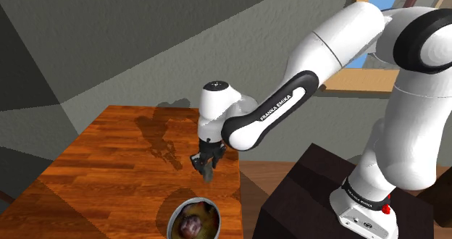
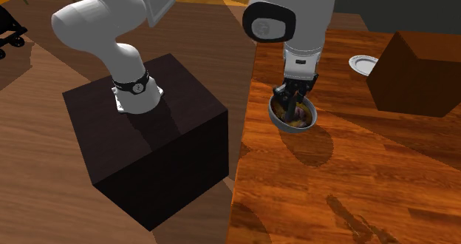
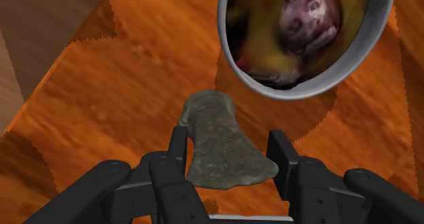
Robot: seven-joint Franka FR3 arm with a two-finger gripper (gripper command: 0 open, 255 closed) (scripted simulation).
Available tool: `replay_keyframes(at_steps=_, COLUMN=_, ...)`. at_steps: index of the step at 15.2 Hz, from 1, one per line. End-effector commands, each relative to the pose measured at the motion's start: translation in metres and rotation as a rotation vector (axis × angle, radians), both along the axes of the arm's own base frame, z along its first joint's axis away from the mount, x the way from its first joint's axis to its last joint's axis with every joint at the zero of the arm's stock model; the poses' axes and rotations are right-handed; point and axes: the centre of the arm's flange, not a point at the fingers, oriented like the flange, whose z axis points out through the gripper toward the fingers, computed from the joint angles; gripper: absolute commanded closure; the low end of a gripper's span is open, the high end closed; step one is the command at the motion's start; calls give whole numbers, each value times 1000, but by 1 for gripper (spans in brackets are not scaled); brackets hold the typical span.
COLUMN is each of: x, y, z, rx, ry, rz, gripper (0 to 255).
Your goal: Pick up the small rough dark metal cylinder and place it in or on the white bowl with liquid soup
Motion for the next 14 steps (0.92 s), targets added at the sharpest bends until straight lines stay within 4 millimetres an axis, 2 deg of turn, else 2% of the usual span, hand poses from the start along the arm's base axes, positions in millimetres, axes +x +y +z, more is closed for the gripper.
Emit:
replay_keyframes(at_steps=1, x=-17, y=22, z=5, rx=0, ry=0, rz=-2, gripper=255)
replay_keyframes(at_steps=9, x=-71, y=115, z=17, rx=0, ry=0, rz=-2, gripper=255)
replay_keyframes(at_steps=14, x=-71, y=115, z=-9, rx=0, ry=0, rz=-2, gripper=255)
